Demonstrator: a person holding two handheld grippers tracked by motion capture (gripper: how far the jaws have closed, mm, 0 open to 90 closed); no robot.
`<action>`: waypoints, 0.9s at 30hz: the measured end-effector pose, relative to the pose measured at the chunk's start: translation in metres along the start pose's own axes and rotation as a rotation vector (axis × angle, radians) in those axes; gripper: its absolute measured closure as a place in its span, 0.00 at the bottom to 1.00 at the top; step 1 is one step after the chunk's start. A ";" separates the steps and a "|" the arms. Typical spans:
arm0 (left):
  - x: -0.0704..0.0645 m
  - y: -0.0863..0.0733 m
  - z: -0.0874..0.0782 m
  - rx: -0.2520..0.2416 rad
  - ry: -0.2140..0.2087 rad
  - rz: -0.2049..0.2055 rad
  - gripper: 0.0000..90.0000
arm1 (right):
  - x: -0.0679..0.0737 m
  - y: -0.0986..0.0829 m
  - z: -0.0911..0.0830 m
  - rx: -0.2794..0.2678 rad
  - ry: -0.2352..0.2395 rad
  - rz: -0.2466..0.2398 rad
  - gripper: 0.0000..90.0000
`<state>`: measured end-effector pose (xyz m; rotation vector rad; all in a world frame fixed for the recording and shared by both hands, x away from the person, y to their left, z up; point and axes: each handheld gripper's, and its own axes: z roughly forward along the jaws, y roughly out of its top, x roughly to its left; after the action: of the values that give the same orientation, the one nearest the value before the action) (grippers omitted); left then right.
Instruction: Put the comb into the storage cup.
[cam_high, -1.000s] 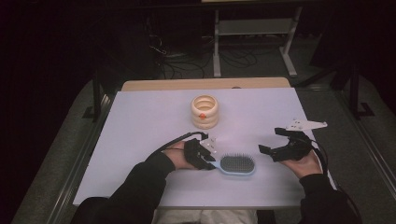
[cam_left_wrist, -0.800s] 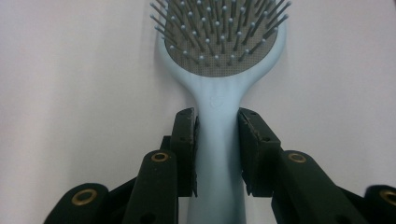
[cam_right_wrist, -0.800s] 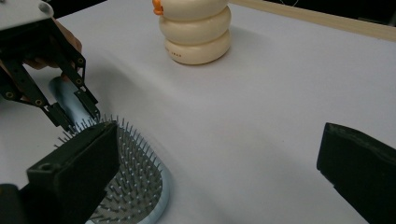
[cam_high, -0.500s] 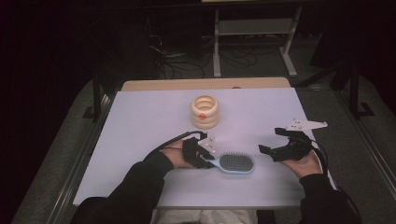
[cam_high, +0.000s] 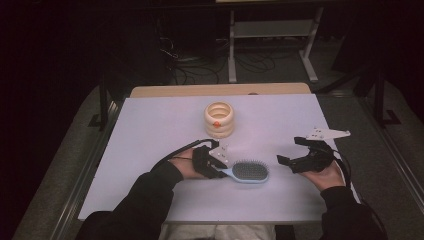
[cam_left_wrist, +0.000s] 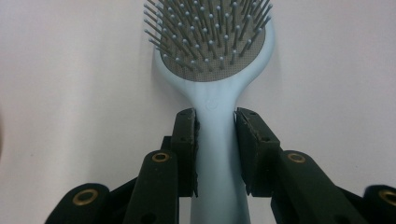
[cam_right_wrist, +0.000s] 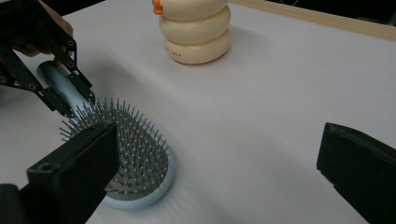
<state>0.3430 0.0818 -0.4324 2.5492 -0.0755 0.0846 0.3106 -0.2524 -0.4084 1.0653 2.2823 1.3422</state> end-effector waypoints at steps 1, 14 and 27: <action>0.000 0.000 0.000 -0.004 0.003 0.000 0.77 | 0.000 0.000 0.000 0.001 0.000 0.001 0.00; 0.003 -0.002 -0.012 -0.027 0.017 -0.012 0.77 | 0.000 0.000 0.000 0.001 0.000 0.001 0.00; 0.006 -0.001 -0.032 -0.063 0.052 -0.009 0.77 | 0.000 0.000 0.000 0.000 0.000 0.001 0.00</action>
<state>0.3473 0.1004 -0.4061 2.4823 -0.0452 0.1424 0.3106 -0.2524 -0.4084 1.0670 2.2819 1.3423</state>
